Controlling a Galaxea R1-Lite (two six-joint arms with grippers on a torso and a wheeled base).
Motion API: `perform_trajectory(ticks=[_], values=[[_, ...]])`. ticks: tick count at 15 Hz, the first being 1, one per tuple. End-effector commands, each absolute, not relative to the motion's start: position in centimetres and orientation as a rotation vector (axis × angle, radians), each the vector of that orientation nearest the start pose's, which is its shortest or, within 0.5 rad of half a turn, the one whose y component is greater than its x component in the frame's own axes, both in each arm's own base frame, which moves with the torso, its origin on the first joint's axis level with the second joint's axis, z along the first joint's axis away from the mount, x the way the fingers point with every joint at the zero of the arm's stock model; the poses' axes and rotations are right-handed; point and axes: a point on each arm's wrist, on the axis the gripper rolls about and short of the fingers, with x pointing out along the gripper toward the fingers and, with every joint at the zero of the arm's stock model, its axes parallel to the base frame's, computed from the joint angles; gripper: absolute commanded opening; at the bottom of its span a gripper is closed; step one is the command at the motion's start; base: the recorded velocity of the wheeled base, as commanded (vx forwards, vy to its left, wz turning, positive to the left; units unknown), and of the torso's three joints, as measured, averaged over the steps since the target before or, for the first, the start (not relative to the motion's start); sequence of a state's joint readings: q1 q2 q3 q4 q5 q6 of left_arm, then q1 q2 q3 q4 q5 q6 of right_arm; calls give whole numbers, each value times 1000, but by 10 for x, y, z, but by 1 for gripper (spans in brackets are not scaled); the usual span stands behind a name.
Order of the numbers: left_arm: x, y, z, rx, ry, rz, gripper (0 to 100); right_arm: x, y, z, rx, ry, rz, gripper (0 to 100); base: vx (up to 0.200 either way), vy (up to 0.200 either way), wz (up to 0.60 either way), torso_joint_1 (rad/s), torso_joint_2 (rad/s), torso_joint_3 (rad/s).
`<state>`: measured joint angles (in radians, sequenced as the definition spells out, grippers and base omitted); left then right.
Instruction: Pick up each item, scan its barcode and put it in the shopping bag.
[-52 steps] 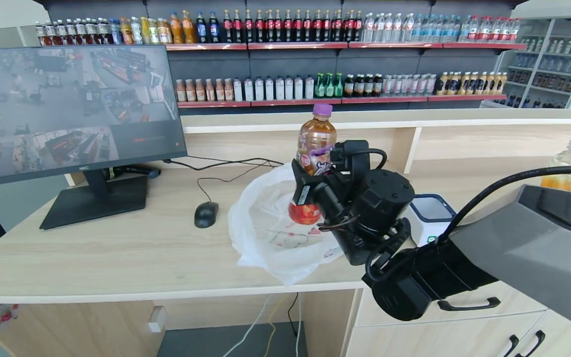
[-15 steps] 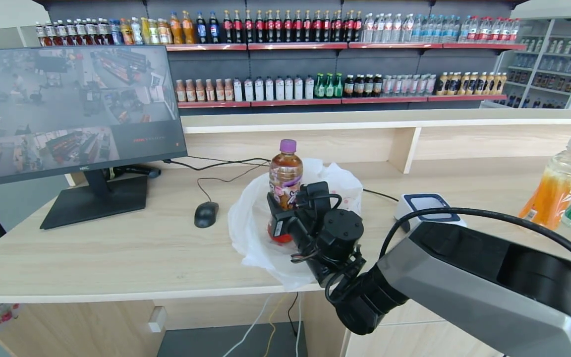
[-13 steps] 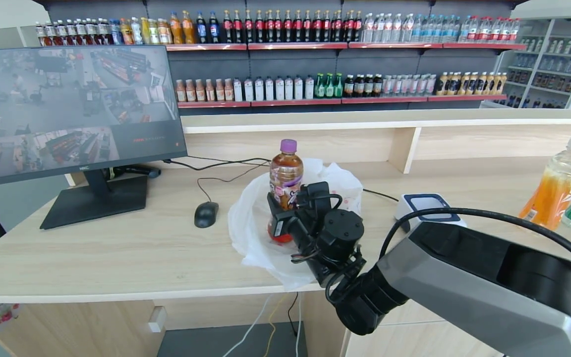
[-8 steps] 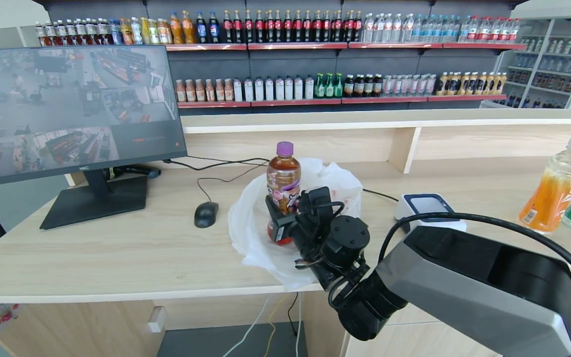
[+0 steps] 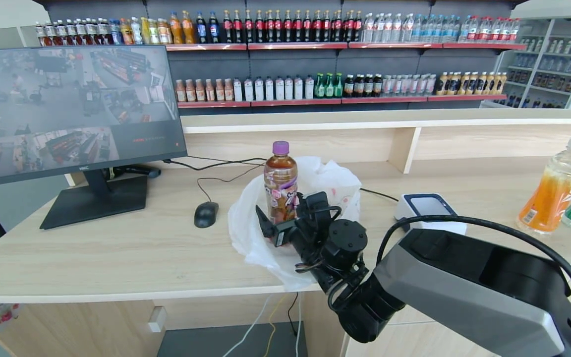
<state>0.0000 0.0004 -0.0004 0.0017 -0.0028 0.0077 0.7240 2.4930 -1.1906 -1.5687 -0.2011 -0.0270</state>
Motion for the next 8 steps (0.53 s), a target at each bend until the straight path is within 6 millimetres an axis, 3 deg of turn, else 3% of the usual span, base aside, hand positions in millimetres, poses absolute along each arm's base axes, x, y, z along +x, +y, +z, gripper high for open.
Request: perform_trajectory(ticks=[1,8], values=[[-23,0,76,8,0,-3,100,347,299,63,100,-261,514,100,0,0,0,0,0,0],[-23,0,76,8,0,-3,100,344,298,85,123,-307,511,100,0,0,0,0,0,0]])
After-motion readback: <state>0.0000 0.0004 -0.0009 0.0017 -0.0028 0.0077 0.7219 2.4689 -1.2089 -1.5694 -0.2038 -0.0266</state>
